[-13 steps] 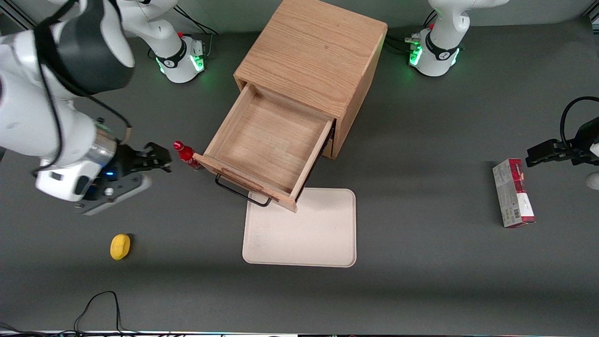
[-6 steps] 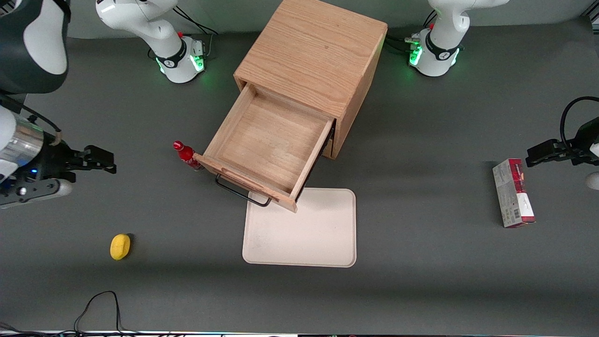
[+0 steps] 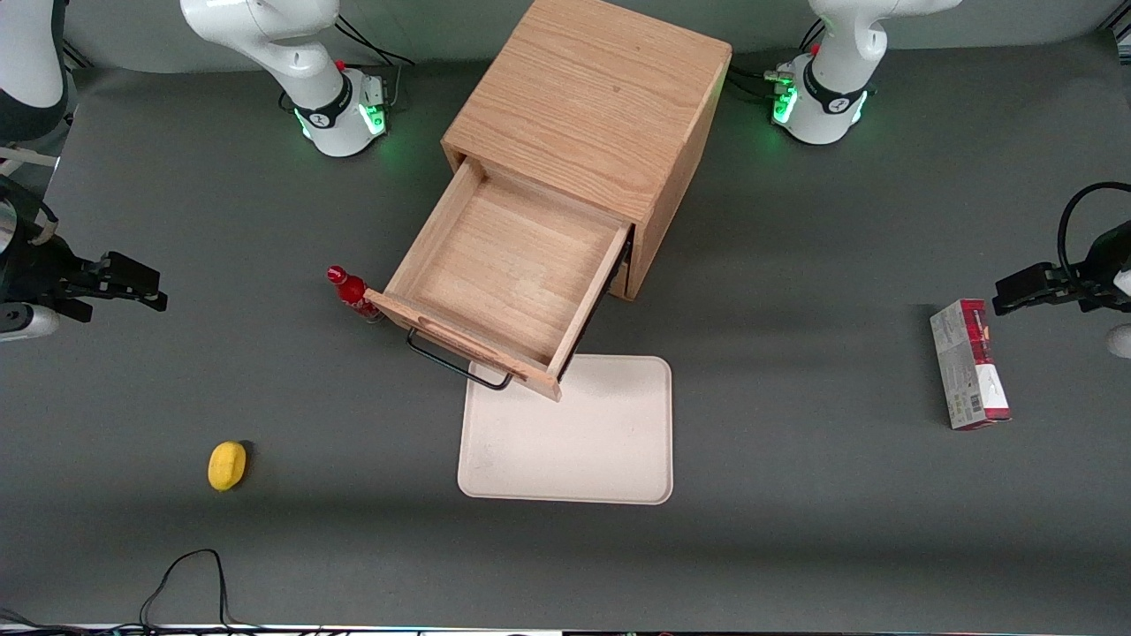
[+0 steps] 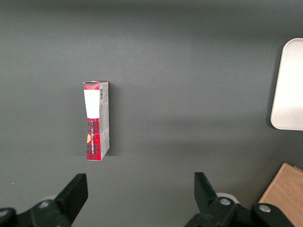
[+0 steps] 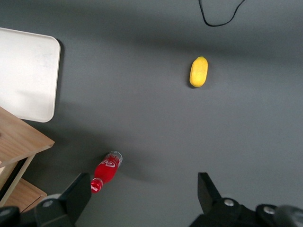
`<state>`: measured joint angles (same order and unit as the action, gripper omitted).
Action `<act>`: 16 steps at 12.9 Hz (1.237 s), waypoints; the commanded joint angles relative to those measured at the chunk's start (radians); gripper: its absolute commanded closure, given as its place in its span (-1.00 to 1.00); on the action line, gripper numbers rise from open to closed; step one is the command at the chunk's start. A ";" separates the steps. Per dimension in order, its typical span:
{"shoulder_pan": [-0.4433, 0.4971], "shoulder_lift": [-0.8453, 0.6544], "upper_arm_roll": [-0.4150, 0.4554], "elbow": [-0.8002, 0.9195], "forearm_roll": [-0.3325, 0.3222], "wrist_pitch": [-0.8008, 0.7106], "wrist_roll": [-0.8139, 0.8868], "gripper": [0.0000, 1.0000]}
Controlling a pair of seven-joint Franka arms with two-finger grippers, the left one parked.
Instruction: Open upper drawer
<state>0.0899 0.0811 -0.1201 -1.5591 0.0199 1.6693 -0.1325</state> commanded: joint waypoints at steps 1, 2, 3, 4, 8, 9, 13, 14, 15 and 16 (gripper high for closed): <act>-0.024 -0.063 0.014 -0.093 -0.026 0.040 0.025 -1.00; -0.024 -0.061 0.011 -0.090 -0.026 0.037 0.024 -1.00; -0.024 -0.061 0.010 -0.090 -0.026 0.032 0.028 -1.00; -0.024 -0.055 0.010 -0.085 -0.026 0.032 0.033 -1.00; -0.024 -0.046 0.010 -0.064 -0.028 0.027 0.033 -1.00; -0.025 -0.046 0.010 -0.065 -0.028 0.026 0.031 -1.00; -0.064 -0.043 0.008 -0.067 -0.028 0.026 0.036 -1.00; -0.071 -0.043 0.011 -0.067 -0.026 0.026 0.036 -1.00; -0.076 -0.038 0.013 -0.067 -0.026 0.026 0.036 -1.00; -0.087 -0.038 0.028 -0.065 -0.026 0.026 0.036 -1.00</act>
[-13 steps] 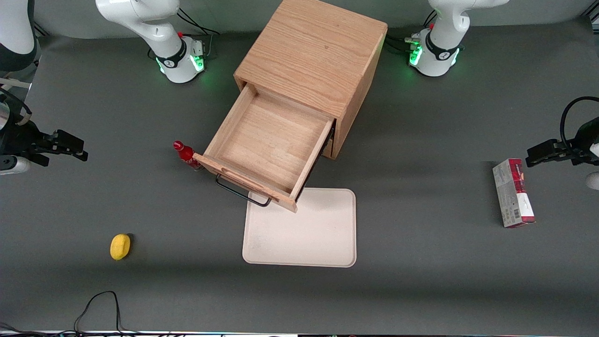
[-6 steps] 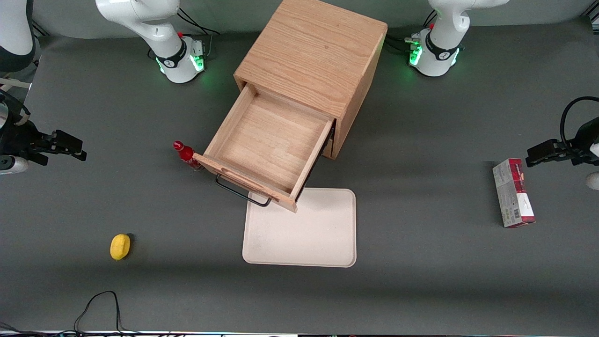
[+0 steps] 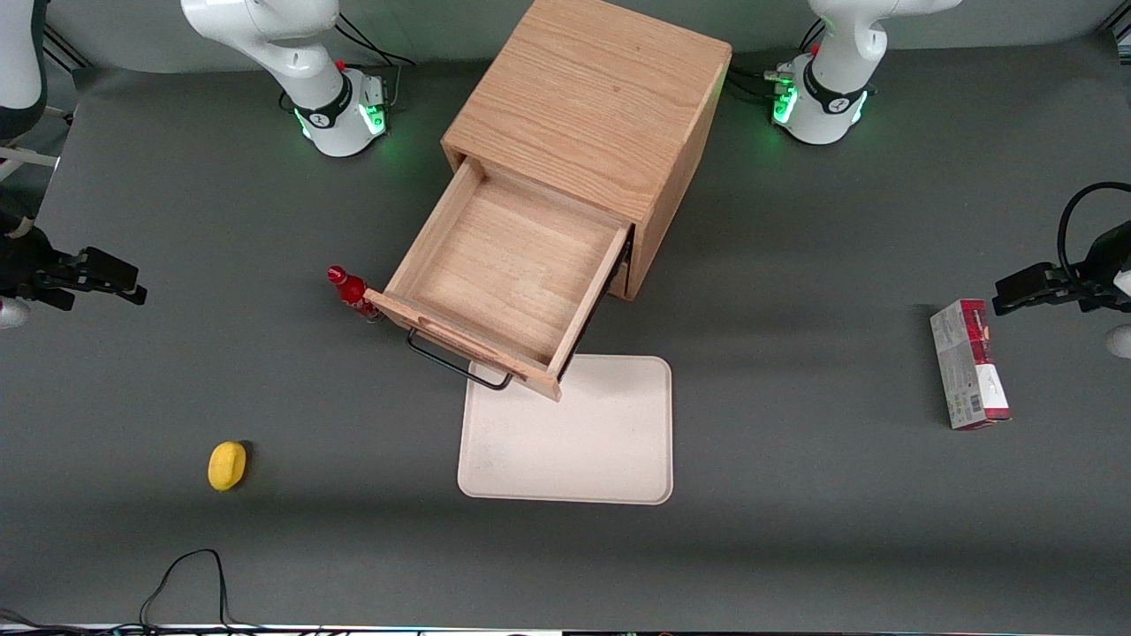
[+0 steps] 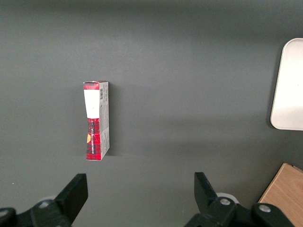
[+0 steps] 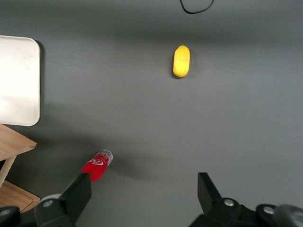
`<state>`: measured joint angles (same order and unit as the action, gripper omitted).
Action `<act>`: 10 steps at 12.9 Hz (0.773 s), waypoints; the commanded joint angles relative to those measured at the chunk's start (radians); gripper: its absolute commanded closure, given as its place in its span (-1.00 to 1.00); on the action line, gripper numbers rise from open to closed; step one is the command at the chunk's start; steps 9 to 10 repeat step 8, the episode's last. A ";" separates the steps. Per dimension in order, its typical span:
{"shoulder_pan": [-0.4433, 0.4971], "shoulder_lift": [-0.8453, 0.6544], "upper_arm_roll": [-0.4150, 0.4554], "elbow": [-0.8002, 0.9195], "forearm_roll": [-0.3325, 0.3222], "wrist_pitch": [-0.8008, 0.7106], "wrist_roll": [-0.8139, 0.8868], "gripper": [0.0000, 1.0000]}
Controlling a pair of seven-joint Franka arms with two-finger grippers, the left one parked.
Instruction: Open upper drawer
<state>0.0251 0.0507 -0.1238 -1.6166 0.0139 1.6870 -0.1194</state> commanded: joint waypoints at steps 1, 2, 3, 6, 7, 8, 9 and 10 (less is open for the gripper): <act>-0.046 -0.008 0.058 -0.008 -0.022 0.008 0.024 -1.00; -0.050 -0.008 0.072 -0.006 -0.023 -0.007 0.027 -1.00; -0.048 -0.006 0.073 -0.006 -0.022 -0.012 0.040 -1.00; -0.040 -0.008 0.072 -0.005 -0.022 -0.013 0.040 -1.00; -0.040 -0.008 0.072 -0.005 -0.022 -0.013 0.040 -1.00; -0.040 -0.008 0.072 -0.005 -0.022 -0.013 0.040 -1.00; -0.040 -0.008 0.072 -0.005 -0.022 -0.013 0.040 -1.00; -0.040 -0.008 0.072 -0.005 -0.022 -0.013 0.040 -1.00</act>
